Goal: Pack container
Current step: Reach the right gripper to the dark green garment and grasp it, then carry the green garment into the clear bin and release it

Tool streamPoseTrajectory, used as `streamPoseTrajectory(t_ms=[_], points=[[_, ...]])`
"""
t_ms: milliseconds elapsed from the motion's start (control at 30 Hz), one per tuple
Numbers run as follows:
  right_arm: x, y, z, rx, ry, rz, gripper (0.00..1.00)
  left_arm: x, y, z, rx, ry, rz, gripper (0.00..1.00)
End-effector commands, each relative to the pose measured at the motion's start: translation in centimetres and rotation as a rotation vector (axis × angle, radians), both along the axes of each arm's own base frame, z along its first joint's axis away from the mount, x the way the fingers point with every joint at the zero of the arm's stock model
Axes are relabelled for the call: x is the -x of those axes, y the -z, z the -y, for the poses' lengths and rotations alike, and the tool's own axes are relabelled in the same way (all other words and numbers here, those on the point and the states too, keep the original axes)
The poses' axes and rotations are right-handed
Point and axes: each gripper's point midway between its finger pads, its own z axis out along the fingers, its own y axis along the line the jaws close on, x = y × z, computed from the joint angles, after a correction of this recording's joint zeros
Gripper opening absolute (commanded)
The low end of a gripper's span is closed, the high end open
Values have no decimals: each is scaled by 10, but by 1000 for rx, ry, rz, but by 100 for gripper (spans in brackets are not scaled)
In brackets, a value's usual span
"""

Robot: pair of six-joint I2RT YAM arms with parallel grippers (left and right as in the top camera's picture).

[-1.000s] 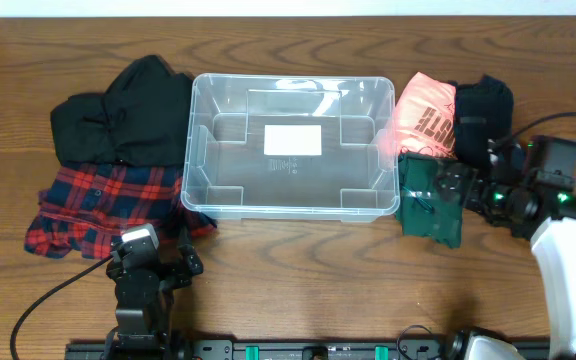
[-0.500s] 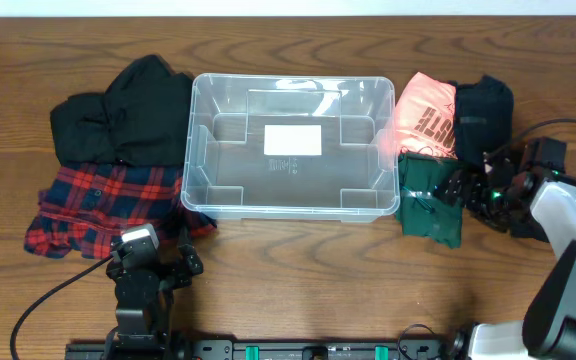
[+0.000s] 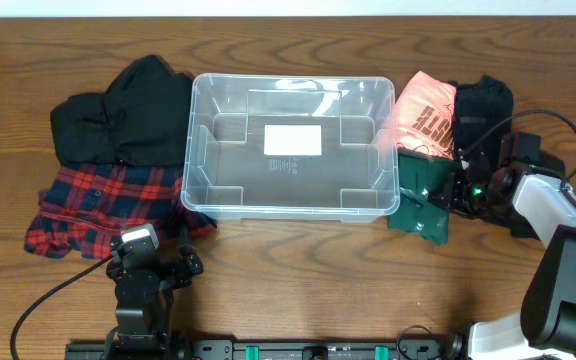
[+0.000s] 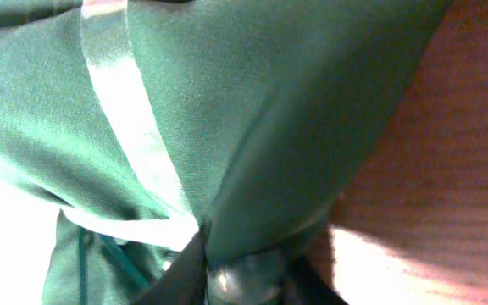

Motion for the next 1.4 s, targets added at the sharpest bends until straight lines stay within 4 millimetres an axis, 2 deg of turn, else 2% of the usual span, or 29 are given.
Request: streamPoseTrajectory(t_ms=[0,100,200,267,367,567,733,833,900,1000,1233,1367], points=[[-7,-23,-7,-25,-13,55,16,0,5,-2,-8,-7,-6,98],[-9,-54,-12,-39,-21,131,15,0,5,-2,-8,-7,-6,98],[-9,-100,-16,-30,-33,249,14,0,5,-2,-8,-7,-6,98],[-7,-134,-23,-40,-53,350,6,0,5,-2,-8,-7,-6,98],[1,-182,-39,-73,-78,496,4,0,5,-2,-8,-7,-6,98],[20,-239,-57,-94,-80,657,1,0,5,-2,-8,-8,-6,98],[27,-301,-98,-296,-180,810,1,0,5,-2,-8,-7,-6,98],[22,-324,-123,-402,-210,850,1,0,5,-2,-8,-7,-6,98],[15,-329,-141,-436,-218,852,1,0,5,-2,-8,-7,-6,98],[-3,-316,-170,-450,-165,788,1,0,5,-2,-8,-7,-6,98],[-40,-248,-271,-501,-118,599,1,0,5,-2,-8,-7,-6,98],[-60,-208,-305,-556,-87,517,1,0,5,-2,-8,-7,-6,98]])
